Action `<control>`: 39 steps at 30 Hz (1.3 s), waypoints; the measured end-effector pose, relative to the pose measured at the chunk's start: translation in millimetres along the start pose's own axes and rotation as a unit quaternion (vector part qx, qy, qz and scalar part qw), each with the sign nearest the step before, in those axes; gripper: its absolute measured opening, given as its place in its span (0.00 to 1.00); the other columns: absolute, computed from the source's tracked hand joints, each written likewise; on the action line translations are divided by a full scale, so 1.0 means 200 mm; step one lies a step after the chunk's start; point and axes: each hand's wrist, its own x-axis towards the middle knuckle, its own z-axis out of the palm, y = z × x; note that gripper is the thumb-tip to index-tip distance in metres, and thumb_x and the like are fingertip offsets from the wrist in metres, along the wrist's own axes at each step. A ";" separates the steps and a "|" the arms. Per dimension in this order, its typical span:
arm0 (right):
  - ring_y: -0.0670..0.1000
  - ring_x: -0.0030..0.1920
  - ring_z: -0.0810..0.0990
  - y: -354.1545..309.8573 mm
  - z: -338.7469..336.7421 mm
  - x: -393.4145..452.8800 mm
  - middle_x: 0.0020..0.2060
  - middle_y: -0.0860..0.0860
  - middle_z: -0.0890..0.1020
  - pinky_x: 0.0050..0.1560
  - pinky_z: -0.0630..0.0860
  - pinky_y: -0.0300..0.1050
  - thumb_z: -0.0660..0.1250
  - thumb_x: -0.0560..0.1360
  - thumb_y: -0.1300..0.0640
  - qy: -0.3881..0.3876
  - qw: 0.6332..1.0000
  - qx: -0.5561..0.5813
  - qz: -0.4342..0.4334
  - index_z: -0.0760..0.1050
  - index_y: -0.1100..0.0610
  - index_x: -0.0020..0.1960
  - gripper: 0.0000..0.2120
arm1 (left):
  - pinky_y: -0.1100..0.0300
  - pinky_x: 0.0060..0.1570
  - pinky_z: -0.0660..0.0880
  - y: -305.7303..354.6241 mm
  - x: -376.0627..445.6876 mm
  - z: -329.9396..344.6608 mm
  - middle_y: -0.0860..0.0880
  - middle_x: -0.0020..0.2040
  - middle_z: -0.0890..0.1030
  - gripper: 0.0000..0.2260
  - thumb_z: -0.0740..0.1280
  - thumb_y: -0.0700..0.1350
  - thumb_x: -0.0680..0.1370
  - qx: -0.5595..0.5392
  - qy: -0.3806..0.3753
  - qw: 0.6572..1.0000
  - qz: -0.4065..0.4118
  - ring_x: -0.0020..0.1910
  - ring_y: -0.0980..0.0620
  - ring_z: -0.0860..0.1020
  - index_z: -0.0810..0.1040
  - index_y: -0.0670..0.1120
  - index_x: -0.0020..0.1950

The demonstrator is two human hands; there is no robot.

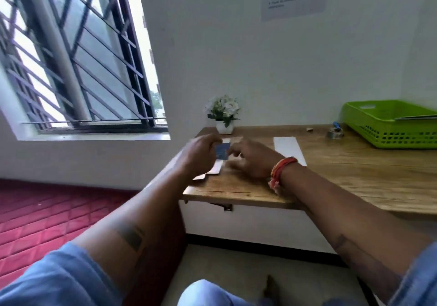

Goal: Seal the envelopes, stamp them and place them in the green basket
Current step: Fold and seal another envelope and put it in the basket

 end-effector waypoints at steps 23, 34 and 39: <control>0.53 0.34 0.84 -0.49 -0.15 0.21 0.34 0.51 0.84 0.39 0.83 0.49 0.67 0.73 0.54 0.269 0.890 0.341 0.141 0.80 0.55 0.40 0.06 | 0.48 0.67 0.69 -0.02 -0.10 -0.24 0.46 0.69 0.72 0.23 0.64 0.63 0.77 -0.010 0.253 0.967 0.013 0.68 0.46 0.70 0.75 0.48 0.64; 0.58 0.42 0.87 -0.31 -0.53 0.15 0.44 0.60 0.86 0.43 0.82 0.51 0.64 0.78 0.60 0.259 0.764 0.582 0.102 0.77 0.58 0.57 0.09 | 0.58 0.40 0.70 0.28 0.24 -0.35 0.49 0.45 0.85 0.08 0.64 0.47 0.81 -0.134 0.173 0.970 0.102 0.42 0.48 0.80 0.80 0.46 0.56; 0.50 0.43 0.84 -0.05 -0.57 0.13 0.40 0.51 0.85 0.45 0.79 0.44 0.71 0.74 0.48 0.328 0.904 0.253 0.101 0.82 0.50 0.56 0.12 | 0.64 0.35 0.65 0.37 0.41 -0.36 0.55 0.38 0.78 0.08 0.63 0.47 0.82 -0.057 0.039 0.990 0.125 0.41 0.50 0.76 0.82 0.48 0.50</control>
